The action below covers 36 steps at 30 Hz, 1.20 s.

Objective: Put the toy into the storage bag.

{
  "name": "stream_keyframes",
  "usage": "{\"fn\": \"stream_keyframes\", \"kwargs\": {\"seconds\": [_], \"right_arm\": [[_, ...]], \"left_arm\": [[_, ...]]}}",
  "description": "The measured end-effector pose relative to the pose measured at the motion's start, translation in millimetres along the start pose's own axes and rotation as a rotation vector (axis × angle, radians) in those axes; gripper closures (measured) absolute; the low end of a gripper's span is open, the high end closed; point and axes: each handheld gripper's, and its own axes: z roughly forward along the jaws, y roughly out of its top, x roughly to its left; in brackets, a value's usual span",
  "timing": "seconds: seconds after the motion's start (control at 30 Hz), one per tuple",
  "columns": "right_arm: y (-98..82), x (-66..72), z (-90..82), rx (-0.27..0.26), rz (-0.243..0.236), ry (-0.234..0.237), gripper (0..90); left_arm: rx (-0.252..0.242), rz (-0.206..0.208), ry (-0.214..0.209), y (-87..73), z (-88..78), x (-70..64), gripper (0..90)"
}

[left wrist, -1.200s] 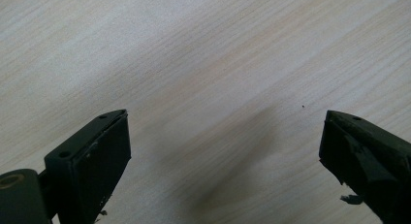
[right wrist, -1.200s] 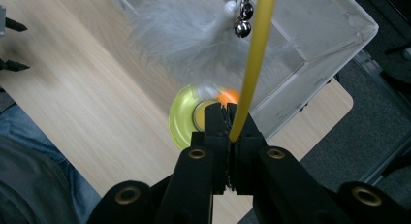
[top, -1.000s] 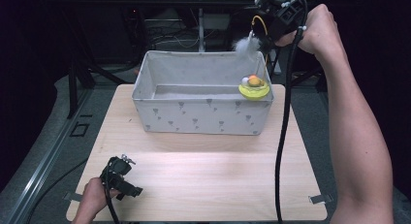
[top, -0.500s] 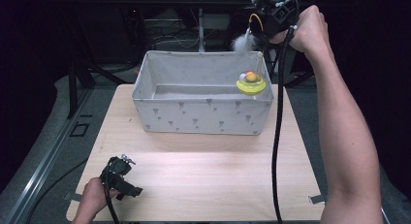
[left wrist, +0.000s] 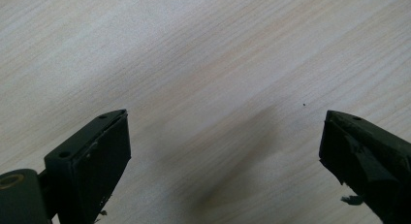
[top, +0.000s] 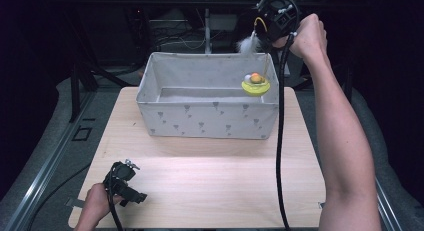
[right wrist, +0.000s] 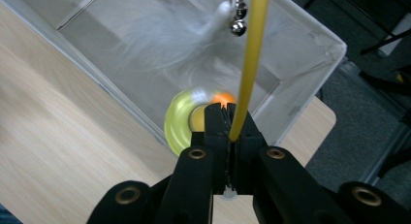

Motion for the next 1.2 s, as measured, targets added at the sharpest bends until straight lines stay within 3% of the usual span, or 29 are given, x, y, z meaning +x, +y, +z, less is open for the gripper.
{"fn": "stream_keyframes", "kwargs": {"seconds": [0.23,0.63,1.2], "right_arm": [[-2.1,-6.7,23.1,0.002,0.020,-0.009,88.4],[-6.6,-11.4,61.1,0.043,0.025,0.026,88.4],[-31.6,-17.2,95.8,0.087,0.047,0.054,88.4]], "left_arm": [[-0.002,0.003,-0.001,-0.2,-0.6,-0.4,4.5],[-0.001,0.003,-0.001,-0.1,0.3,-0.1,4.5],[0.001,0.006,-0.002,0.1,-0.2,-0.7,4.5]]}}
